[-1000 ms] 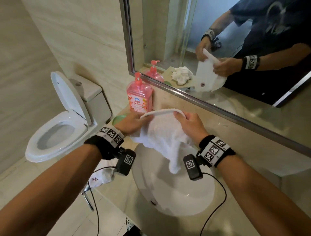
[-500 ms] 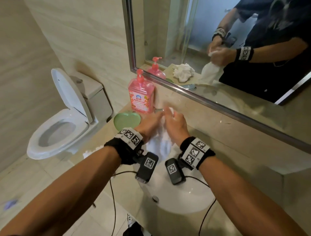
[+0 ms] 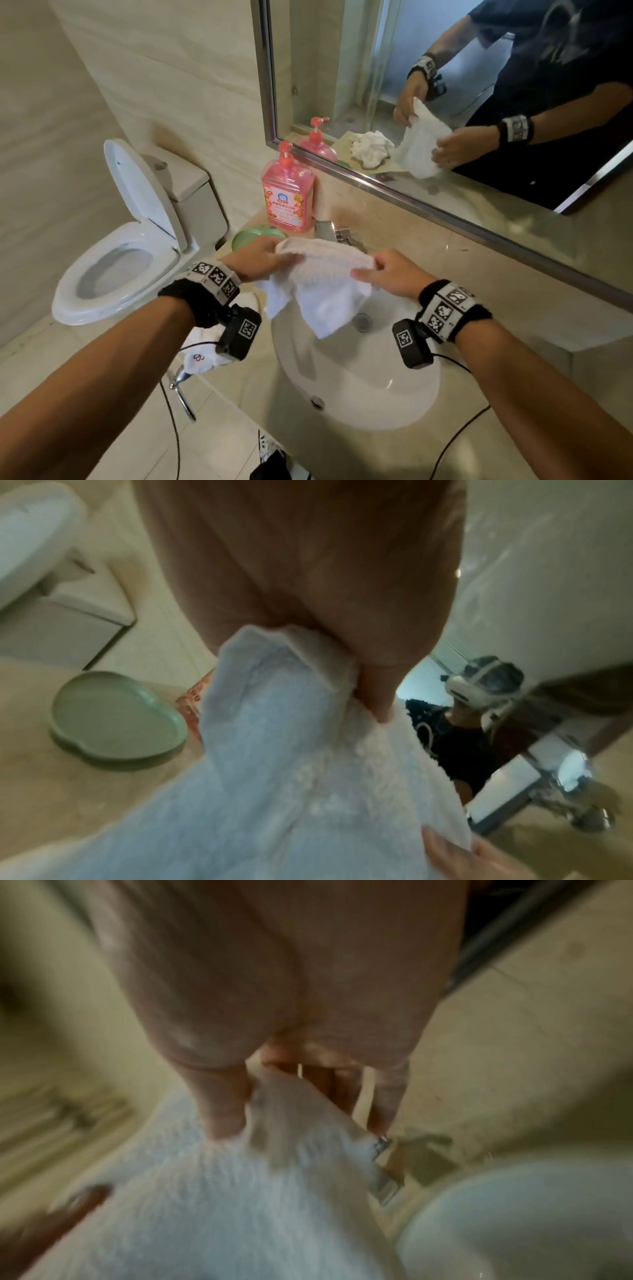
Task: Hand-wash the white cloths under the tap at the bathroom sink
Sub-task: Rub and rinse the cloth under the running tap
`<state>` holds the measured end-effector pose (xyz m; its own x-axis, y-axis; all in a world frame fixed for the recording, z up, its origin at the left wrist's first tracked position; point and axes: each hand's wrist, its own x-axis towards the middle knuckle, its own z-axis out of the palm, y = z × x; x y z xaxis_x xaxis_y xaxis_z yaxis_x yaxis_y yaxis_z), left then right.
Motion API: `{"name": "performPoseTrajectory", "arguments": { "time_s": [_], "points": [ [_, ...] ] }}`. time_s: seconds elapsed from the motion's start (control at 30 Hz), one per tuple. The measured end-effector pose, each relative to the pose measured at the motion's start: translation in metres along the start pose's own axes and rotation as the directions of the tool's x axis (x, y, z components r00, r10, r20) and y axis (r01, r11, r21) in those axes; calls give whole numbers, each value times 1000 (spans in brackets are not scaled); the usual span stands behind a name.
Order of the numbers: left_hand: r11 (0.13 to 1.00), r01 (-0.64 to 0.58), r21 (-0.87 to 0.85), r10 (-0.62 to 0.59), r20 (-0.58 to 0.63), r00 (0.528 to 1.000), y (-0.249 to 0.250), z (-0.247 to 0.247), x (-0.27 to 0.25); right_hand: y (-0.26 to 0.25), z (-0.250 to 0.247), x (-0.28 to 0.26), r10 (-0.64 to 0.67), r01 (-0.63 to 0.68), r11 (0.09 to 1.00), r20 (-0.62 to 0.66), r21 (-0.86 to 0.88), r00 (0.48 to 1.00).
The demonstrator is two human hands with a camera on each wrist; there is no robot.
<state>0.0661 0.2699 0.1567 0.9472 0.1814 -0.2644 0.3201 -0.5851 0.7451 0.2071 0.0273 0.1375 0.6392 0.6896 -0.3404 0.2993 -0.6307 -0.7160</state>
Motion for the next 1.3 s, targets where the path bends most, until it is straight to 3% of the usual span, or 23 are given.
{"name": "performPoseTrajectory", "arguments": {
  "time_s": [0.07, 0.1, 0.2, 0.27, 0.37, 0.43, 0.5, 0.63, 0.67, 0.7, 0.77, 0.83, 0.9, 0.93, 1.0, 1.07, 1.17, 1.23, 1.3],
  "points": [
    [979, 27, -201, -42, -73, 996, 4, 8, -3, 0, 7, -2, 51, -1, 948, -148, 319, 988],
    [942, 54, -330, -91, -98, 991, 11, 14, -2, -8, 17, -3, 48, 50, 923, -243, 382, 969],
    [696, 48, -716, -205, -135, 969, 36, 35, 11, -49, 60, 2, -47, 236, 885, -428, 401, 902],
    [684, 6, -729, -213, -192, 958, 53, 45, 15, -72, 70, 6, -84, 276, 889, -463, 366, 883],
    [747, 6, -664, -156, -167, 973, 63, 55, 14, -79, 55, 13, 111, 175, 860, -510, 480, 853],
    [814, 1, -581, -154, -214, 965, 63, 51, 16, -76, 58, 12, 77, 189, 862, -491, 470, 868],
    [823, 2, -567, -180, -258, 949, 60, 43, 18, -76, 70, 13, -18, 246, 879, -486, 409, 874],
    [727, 72, -683, -110, -13, 994, 56, 46, 10, -69, 45, 21, 93, 92, 928, -465, 360, 880],
    [751, 94, -654, -85, 46, 995, 55, 44, 7, -64, 37, 22, 96, 66, 937, -435, 342, 896],
    [831, 73, -552, -45, 65, 997, 52, 39, 5, -59, 32, 20, 75, 66, 944, -403, 324, 912],
    [997, -49, -55, 53, 81, 995, 46, 19, 1, -51, 27, 14, -54, 135, 960, -311, 244, 949],
    [918, -77, 390, 26, 135, 990, 35, 8, 0, -43, 21, 7, -197, 201, 979, -127, 25, 972],
    [798, -64, 599, -36, 154, 987, 25, 8, 1, -35, 16, 4, -221, 234, 926, 78, -297, 972],
    [781, -59, 621, -65, 174, 983, 20, 9, 1, -29, 14, 3, -202, 232, 895, 118, -380, 972],
    [830, -40, 556, -97, 215, 972, 12, 11, 1, -15, 13, 3, -159, 178, 940, 89, -291, 983],
    [931, -41, 362, -19, 162, 987, 2, 10, 0, -5, 11, 1, -63, 62, 994, 14, 90, 998],
    [999, -37, 32, 38, -54, 998, -3, 16, 2, 0, 16, 4, 61, 44, 887, -211, 460, 975],
    [986, 20, -168, -50, -172, 984, 3, 26, 9, -13, 36, 6, 92, 109, 867, -372, 486, 924],
    [922, 40, -385, -140, -234, 962, 18, 35, 18, -33, 63, 9, 37, 188, 873, -445, 451, 895]
  ]
}}
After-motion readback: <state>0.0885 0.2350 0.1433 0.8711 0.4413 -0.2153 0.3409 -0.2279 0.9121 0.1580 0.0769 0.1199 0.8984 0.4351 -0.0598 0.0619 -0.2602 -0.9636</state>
